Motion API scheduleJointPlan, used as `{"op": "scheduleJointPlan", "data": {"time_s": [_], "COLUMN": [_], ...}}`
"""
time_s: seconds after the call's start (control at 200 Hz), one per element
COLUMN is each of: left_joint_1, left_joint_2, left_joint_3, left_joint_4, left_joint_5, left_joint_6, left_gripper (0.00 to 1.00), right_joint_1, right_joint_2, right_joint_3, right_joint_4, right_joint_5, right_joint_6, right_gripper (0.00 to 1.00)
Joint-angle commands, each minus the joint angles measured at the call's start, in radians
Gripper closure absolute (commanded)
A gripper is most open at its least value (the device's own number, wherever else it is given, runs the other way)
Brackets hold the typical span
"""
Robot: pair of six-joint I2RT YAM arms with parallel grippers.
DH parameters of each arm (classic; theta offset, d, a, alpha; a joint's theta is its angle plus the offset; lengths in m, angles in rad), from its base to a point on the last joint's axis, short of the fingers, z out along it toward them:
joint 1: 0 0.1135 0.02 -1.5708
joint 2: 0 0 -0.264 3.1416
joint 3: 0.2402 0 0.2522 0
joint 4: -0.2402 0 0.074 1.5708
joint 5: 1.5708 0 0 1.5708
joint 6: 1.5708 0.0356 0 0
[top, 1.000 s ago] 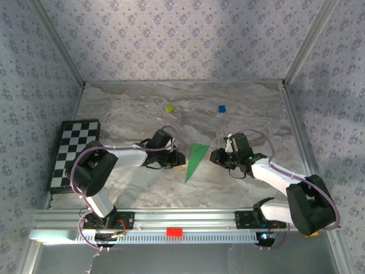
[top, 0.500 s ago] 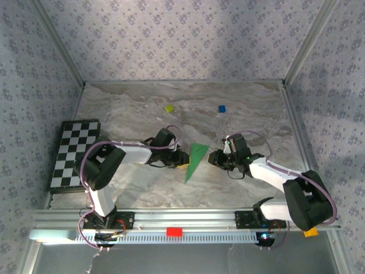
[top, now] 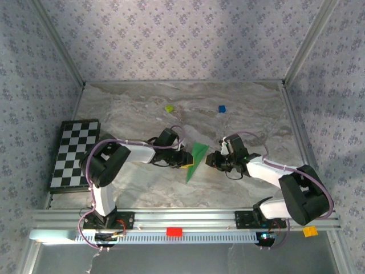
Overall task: Fold a paper plane with a square sheet of paper (pick it up from the middle)
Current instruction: Turn over a paper plane at the center of the table.
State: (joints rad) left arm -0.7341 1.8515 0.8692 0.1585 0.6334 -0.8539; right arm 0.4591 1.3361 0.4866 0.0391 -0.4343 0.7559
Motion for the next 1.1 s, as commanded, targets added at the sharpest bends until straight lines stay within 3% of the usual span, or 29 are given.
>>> {"op": "scheduleJointPlan", "data": {"time_s": [0.0,0.19,0.33,0.4,0.575,0.68,1.094], "left_joint_1": [-0.015,-0.021,-0.024,-0.027,-0.04,-0.04,-0.067], "left_joint_2": [0.02,0.006,-0.068,-0.133,-0.257,-0.263,-0.193], "left_joint_3": [0.021,0.036,0.034,0.038,0.088,0.111,0.128], "left_joint_4": [0.004,-0.015,-0.082,-0.179,-0.532,-0.649,-0.689], "left_joint_5": [0.029,0.024,-0.055,-0.171,-0.61,-0.732,-0.791], "left_joint_6": [0.022,0.04,0.066,0.091,0.126,0.131,0.121], "left_gripper": [0.79,0.92,0.98,1.0,1.0,1.0,0.99], "right_joint_1": [0.007,0.007,0.005,0.005,0.007,0.008,0.022], "right_joint_2": [0.005,0.0,-0.028,-0.055,-0.119,-0.131,-0.111], "right_joint_3": [-0.001,0.0,0.001,0.001,0.005,0.01,0.02], "right_joint_4": [0.011,0.006,-0.022,-0.045,-0.091,-0.101,-0.096], "right_joint_5": [-0.013,-0.011,0.019,0.052,0.112,0.132,0.143], "right_joint_6": [0.013,0.013,0.012,0.013,0.007,0.009,0.011], "right_gripper": [0.74,0.74,0.74,0.74,0.73,0.73,0.73]}}
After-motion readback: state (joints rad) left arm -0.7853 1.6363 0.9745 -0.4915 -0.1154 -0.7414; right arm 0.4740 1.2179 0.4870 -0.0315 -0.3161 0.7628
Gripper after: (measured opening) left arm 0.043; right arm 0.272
